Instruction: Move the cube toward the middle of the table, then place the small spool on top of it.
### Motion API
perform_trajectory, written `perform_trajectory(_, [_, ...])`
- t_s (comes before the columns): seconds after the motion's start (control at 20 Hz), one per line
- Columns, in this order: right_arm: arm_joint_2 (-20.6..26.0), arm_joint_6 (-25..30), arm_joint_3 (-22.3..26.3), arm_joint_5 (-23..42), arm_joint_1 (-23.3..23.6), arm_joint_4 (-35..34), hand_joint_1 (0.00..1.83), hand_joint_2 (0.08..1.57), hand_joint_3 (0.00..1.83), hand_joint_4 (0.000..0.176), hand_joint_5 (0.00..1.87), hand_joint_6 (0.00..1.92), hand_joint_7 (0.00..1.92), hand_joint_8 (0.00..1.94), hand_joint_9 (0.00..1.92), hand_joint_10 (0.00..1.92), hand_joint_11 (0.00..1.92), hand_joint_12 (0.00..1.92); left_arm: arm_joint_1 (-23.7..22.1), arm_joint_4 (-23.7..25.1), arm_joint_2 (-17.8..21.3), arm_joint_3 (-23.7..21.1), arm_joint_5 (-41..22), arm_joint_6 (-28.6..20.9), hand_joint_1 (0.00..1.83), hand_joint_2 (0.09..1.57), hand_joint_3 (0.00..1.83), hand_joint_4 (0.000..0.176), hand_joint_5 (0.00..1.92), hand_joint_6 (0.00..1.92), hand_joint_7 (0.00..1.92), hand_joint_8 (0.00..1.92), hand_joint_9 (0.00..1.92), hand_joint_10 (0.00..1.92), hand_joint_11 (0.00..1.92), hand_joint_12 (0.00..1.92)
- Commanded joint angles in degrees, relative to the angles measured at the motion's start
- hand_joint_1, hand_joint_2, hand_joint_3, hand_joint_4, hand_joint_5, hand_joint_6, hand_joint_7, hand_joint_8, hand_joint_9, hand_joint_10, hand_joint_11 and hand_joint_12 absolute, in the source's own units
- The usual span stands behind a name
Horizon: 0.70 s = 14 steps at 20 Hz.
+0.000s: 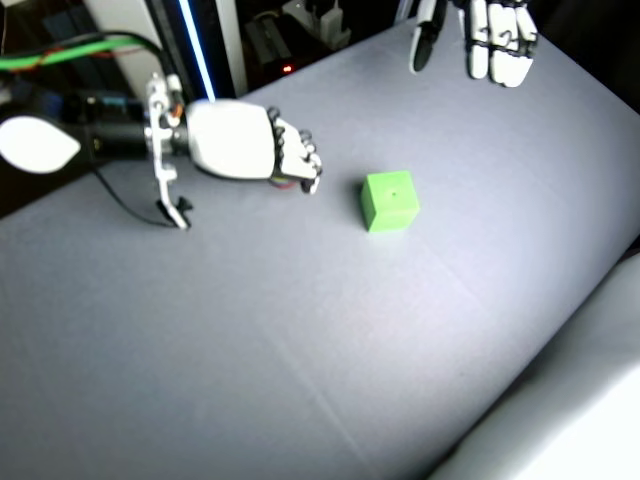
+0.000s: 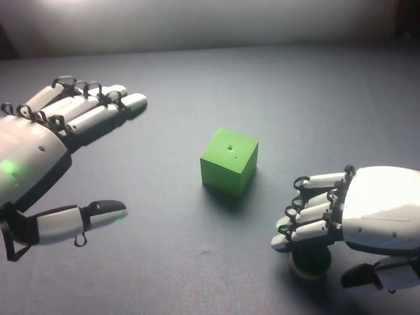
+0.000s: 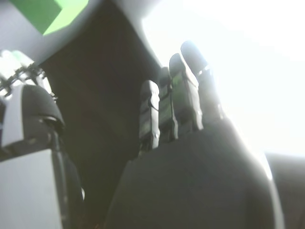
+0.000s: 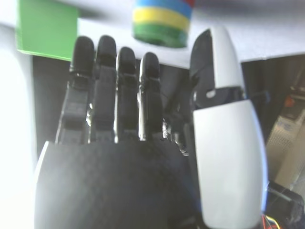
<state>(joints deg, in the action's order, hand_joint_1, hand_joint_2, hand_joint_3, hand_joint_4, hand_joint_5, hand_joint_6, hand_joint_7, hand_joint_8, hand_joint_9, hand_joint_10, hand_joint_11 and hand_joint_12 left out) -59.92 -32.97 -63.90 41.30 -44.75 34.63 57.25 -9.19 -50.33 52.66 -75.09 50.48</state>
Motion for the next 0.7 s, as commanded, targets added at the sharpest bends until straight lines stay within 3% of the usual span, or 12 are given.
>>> perform_trajectory(0.0, [-0.27,0.24,0.01,5.55,0.73,-1.30,1.12,1.06,0.00,0.002,0.60,0.01,0.51,0.01,0.59,0.01,0.15,1.03,-0.22,-0.26,0.24,-0.27,-7.98,-0.04,0.90,1.04,0.00,0.091,0.26,0.00,0.21,0.00,0.24,0.00,0.01,0.94])
perform_trajectory(0.1, [-0.38,0.24,-0.05,5.41,0.83,-1.31,1.11,1.06,0.00,0.000,0.63,0.01,0.53,0.01,0.61,0.02,0.17,1.01,-0.13,-0.30,0.27,-0.30,-7.97,-0.06,0.91,1.04,0.00,0.096,0.27,0.00,0.21,0.00,0.23,0.00,0.00,0.92])
perform_trajectory(0.3, [-0.77,0.24,-0.26,5.29,1.26,-1.42,1.13,1.05,0.00,0.000,0.71,0.01,0.63,0.03,0.69,0.05,0.24,1.07,-0.12,-0.41,0.12,-0.31,-7.85,-0.19,0.96,1.04,0.00,0.086,0.28,0.00,0.20,0.00,0.21,0.00,0.00,0.90])
perform_trajectory(0.4, [-0.98,0.24,-0.31,5.29,1.41,-1.50,1.15,1.05,0.00,0.000,0.76,0.01,0.71,0.04,0.78,0.10,0.32,1.13,-0.12,-0.39,0.09,-0.31,-7.78,-0.34,0.96,1.04,0.00,0.101,0.27,0.00,0.19,0.00,0.20,0.00,0.00,0.88])
perform_trajectory(0.45, [-1.09,0.24,-0.31,5.29,1.41,-1.57,1.18,1.03,0.00,0.000,0.81,0.02,0.77,0.14,0.64,0.93,0.46,1.43,-0.11,-0.36,0.11,-0.34,-7.79,-0.40,0.95,1.04,0.00,0.103,0.27,0.00,0.18,0.00,0.19,0.00,0.00,0.83])
perform_trajectory(0.5, [-1.15,0.24,-0.32,5.29,1.41,-1.67,1.18,1.04,0.00,0.000,0.83,0.01,0.64,0.59,0.55,1.39,0.54,1.62,-0.06,-0.35,0.14,-0.39,-7.85,-0.41,0.96,1.03,0.00,0.093,0.28,0.00,0.19,0.00,0.19,0.01,0.00,0.82])
perform_trajectory(0.55, [-1.18,0.24,-0.34,5.28,1.41,-1.69,1.14,1.06,0.00,0.000,0.85,0.01,0.48,1.13,0.60,1.71,0.69,1.80,0.00,-0.35,0.16,-0.43,-7.89,-0.41,0.96,1.03,0.00,0.080,0.29,0.00,0.19,0.00,0.19,0.00,0.00,0.75])
perform_trajectory(0.6, [-1.19,0.24,-0.34,5.28,1.41,-1.70,1.07,1.18,0.00,0.000,0.83,1.15,0.46,1.53,0.60,1.79,0.70,1.87,0.02,-0.35,0.17,-0.44,-7.90,-0.46,0.97,1.04,0.00,0.076,0.29,0.00,0.19,0.00,0.18,0.00,0.00,0.70])
perform_trajectory(0.65, [-1.19,0.24,-0.35,5.28,1.41,-1.80,1.10,1.17,0.00,0.000,0.86,1.15,0.54,1.67,0.63,1.89,0.73,1.91,0.05,-0.35,0.17,-0.44,-7.90,-0.51,0.98,1.04,0.00,0.076,0.29,0.00,0.19,0.00,0.18,0.00,0.00,0.72])
